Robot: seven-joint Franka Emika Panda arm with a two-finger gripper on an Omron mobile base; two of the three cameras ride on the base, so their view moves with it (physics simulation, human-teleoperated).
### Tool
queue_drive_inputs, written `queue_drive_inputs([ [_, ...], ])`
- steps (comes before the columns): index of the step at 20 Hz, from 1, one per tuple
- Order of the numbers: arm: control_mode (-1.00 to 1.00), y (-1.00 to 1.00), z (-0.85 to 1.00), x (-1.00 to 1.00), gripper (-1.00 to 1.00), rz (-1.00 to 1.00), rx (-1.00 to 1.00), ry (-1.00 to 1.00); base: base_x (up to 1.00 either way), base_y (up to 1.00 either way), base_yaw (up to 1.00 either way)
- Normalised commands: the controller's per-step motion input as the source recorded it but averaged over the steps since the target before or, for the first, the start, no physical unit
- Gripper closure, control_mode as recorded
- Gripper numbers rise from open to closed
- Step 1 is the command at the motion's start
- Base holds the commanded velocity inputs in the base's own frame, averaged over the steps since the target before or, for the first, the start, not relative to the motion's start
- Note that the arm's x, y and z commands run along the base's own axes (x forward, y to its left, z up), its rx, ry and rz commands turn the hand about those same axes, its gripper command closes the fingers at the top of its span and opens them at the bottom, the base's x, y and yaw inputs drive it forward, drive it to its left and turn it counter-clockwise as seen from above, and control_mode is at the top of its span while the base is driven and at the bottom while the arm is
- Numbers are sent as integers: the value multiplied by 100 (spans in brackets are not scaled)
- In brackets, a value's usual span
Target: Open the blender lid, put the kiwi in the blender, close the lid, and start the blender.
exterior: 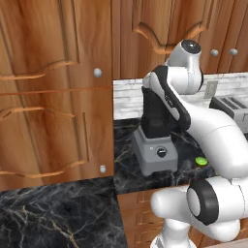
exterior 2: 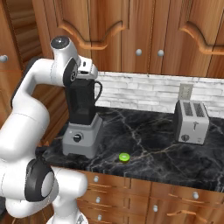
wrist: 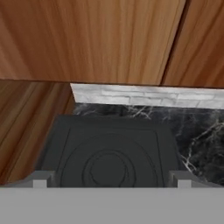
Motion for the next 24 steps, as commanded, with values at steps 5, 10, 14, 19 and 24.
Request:
queue_drive_inputs([
  [5,-100,0,-10,24,-100,1,-3,0,0,0,0],
  [10,-100,4,-12,9,-100,0,-1,0,0,0,0],
  [14,-100,0,-27,-11,-100,0,0,-4,0,0,0],
  [19,-100,1,-29,-20,-100,0,0,-3,0,0,0],
  [24,-100,9,-42,0,100,0,-5,0,0,0,0],
])
